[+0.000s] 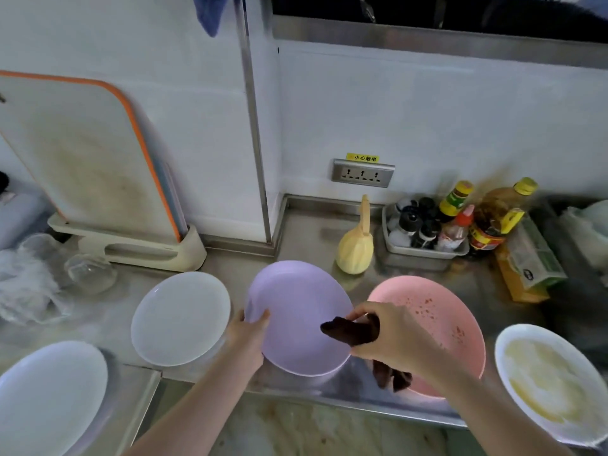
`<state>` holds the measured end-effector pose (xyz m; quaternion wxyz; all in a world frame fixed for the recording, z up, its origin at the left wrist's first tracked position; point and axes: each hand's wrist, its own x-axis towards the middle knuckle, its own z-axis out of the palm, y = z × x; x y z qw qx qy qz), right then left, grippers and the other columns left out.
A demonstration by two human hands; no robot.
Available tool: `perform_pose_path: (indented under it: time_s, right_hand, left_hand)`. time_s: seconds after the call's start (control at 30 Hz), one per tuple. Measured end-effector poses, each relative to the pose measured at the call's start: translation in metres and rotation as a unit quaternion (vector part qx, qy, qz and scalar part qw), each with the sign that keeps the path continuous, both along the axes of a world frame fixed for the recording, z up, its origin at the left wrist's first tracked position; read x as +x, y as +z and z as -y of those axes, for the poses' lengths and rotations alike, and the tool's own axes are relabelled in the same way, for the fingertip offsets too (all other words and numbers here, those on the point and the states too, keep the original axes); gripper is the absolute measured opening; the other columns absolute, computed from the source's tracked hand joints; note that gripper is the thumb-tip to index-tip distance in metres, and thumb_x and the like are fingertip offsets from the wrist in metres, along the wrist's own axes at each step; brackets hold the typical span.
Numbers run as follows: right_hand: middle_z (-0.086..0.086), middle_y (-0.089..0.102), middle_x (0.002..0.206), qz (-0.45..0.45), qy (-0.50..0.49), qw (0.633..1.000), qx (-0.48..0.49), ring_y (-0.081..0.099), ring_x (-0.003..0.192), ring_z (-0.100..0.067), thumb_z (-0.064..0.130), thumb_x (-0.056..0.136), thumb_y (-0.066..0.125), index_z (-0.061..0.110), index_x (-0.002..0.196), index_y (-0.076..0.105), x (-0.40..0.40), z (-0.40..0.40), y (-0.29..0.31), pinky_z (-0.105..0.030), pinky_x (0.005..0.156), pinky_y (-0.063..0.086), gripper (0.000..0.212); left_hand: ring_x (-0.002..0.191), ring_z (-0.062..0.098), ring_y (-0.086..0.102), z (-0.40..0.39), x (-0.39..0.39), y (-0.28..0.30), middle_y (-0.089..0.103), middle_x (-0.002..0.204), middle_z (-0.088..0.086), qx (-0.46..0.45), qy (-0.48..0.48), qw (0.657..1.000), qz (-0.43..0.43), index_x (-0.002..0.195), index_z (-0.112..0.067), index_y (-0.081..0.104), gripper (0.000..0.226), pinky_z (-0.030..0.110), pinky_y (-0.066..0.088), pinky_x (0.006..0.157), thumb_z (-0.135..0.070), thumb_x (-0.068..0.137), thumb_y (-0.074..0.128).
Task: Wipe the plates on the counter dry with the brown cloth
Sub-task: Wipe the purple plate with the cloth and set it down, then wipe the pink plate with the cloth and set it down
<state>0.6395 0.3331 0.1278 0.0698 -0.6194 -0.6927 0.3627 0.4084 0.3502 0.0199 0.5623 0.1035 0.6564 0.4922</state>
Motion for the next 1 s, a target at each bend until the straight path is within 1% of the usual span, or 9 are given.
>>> perform_pose_path:
  time_s: [0.07, 0.27, 0.33, 0.5, 0.6, 0.67, 0.8, 0.87, 1.0]
  right_hand:
    - [0.028, 0.063, 0.053, -0.020, -0.029, 0.999, 0.018, 0.060, 0.048, 0.010, 0.030, 0.078, 0.074, 0.032, 0.097, 0.068, 0.007, 0.002, -0.008, -0.008, 0.036, 0.040, 0.021]
    - [0.013, 0.072, 0.077, 0.003, -0.065, 0.994, 0.084, 0.063, 0.074, 0.002, 0.031, 0.077, 0.071, 0.032, 0.091, 0.071, 0.027, -0.007, -0.024, -0.015, 0.069, 0.048, 0.014]
    - [0.012, 0.072, 0.073, 0.002, -0.080, 0.992, 0.102, 0.063, 0.070, 0.001, 0.034, 0.080, 0.070, 0.029, 0.087, 0.071, 0.031, -0.008, -0.024, -0.019, 0.067, 0.050, 0.009]
    - [0.017, 0.066, 0.067, -0.042, -0.168, 0.979, 0.104, 0.059, 0.064, 0.005, 0.033, 0.082, 0.072, 0.034, 0.080, 0.064, 0.038, 0.003, -0.010, -0.007, 0.057, 0.043, 0.008]
    - [0.013, 0.066, 0.072, -0.071, -0.243, 0.965, 0.066, 0.058, 0.068, 0.000, 0.035, 0.083, 0.070, 0.031, 0.083, 0.062, 0.049, 0.014, -0.002, -0.021, 0.069, 0.049, 0.009]
    - [0.013, 0.064, 0.075, -0.098, -0.291, 0.951, 0.048, 0.058, 0.074, -0.003, 0.034, 0.085, 0.069, 0.029, 0.086, 0.061, 0.058, 0.024, 0.002, -0.026, 0.074, 0.049, 0.010]
    - [0.007, 0.065, 0.088, -0.155, -0.375, 0.913, 0.033, 0.061, 0.088, -0.016, 0.030, 0.086, 0.068, 0.023, 0.098, 0.061, 0.075, 0.042, 0.009, -0.027, 0.075, 0.047, 0.016]
    - [-0.001, 0.068, 0.100, -0.159, -0.403, 0.900, 0.038, 0.062, 0.095, -0.021, 0.029, 0.087, 0.066, 0.018, 0.109, 0.063, 0.087, 0.049, 0.011, -0.033, 0.079, 0.052, 0.025]
    - [-0.006, 0.068, 0.102, -0.181, -0.413, 0.891, 0.056, 0.063, 0.098, -0.025, 0.026, 0.092, 0.061, 0.017, 0.111, 0.058, 0.116, 0.059, 0.018, -0.047, 0.089, 0.053, 0.021]
  left_hand:
    - [0.105, 0.034, 0.062, -0.005, 0.003, -0.009, 0.062, 0.128, 0.015, -0.003, 0.005, 1.000, 0.002, 0.135, -0.003, 0.052, 0.052, 0.053, 0.051, 0.094, -0.004, 0.087, 0.070]
    - [0.105, 0.037, 0.061, -0.017, -0.002, -0.019, 0.064, 0.123, 0.014, -0.064, -0.009, 0.990, -0.125, 0.132, -0.004, 0.055, 0.055, 0.048, 0.053, 0.090, -0.011, 0.081, 0.075]
    - [0.107, 0.040, 0.062, -0.019, -0.006, -0.018, 0.066, 0.122, 0.016, -0.077, -0.029, 0.983, -0.164, 0.129, -0.006, 0.058, 0.053, 0.050, 0.053, 0.092, -0.012, 0.079, 0.074]
    - [0.107, 0.039, 0.059, -0.010, -0.004, -0.006, 0.063, 0.124, 0.017, -0.075, -0.099, 0.963, -0.237, 0.130, -0.009, 0.054, 0.061, 0.050, 0.053, 0.091, -0.015, 0.074, 0.077]
    - [0.124, 0.039, 0.048, -0.002, 0.011, 0.013, 0.046, 0.138, 0.014, -0.083, -0.139, 0.932, -0.324, 0.142, -0.019, 0.043, 0.076, 0.048, 0.045, 0.099, -0.025, 0.075, 0.078]
    - [0.126, 0.035, 0.047, 0.002, 0.031, 0.028, 0.046, 0.137, 0.012, -0.030, -0.165, 0.918, -0.360, 0.133, -0.019, 0.050, 0.062, 0.045, 0.042, 0.101, -0.023, 0.078, 0.077]
    - [0.105, 0.027, 0.059, 0.010, 0.090, 0.035, 0.061, 0.113, 0.008, 0.002, -0.274, 0.930, -0.247, 0.109, -0.019, 0.051, 0.031, 0.035, 0.046, 0.086, -0.016, 0.084, 0.069]
    - [0.097, 0.026, 0.058, 0.020, 0.123, 0.031, 0.060, 0.107, 0.008, -0.033, -0.324, 0.924, -0.202, 0.117, -0.012, 0.052, 0.035, 0.032, 0.046, 0.082, -0.023, 0.086, 0.065]
    - [0.118, 0.033, 0.061, 0.041, 0.171, 0.022, 0.058, 0.130, 0.013, -0.090, -0.356, 0.918, -0.151, 0.140, -0.002, 0.041, 0.060, 0.041, 0.052, 0.099, -0.027, 0.091, 0.064]
